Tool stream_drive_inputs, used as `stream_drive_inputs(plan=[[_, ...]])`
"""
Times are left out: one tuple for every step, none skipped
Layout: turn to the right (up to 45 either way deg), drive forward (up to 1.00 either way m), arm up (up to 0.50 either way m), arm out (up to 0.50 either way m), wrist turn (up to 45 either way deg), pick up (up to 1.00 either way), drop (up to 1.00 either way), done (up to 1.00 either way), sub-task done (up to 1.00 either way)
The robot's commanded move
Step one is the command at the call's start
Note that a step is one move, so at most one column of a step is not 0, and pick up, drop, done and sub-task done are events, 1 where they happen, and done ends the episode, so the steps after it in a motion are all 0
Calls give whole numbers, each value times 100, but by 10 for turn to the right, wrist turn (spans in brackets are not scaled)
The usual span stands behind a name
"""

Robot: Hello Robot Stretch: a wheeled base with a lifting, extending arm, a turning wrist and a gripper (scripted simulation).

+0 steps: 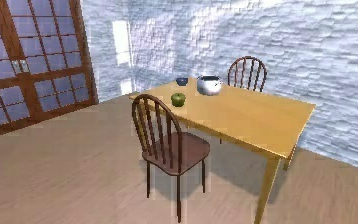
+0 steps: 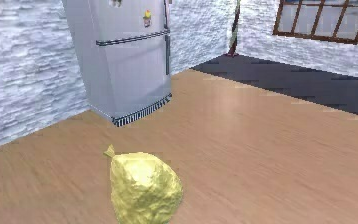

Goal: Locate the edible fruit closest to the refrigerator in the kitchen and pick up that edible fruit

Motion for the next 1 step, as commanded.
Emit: stream_drive_inputs(plan=[[240, 0, 0, 0, 0, 0, 0, 0, 0]])
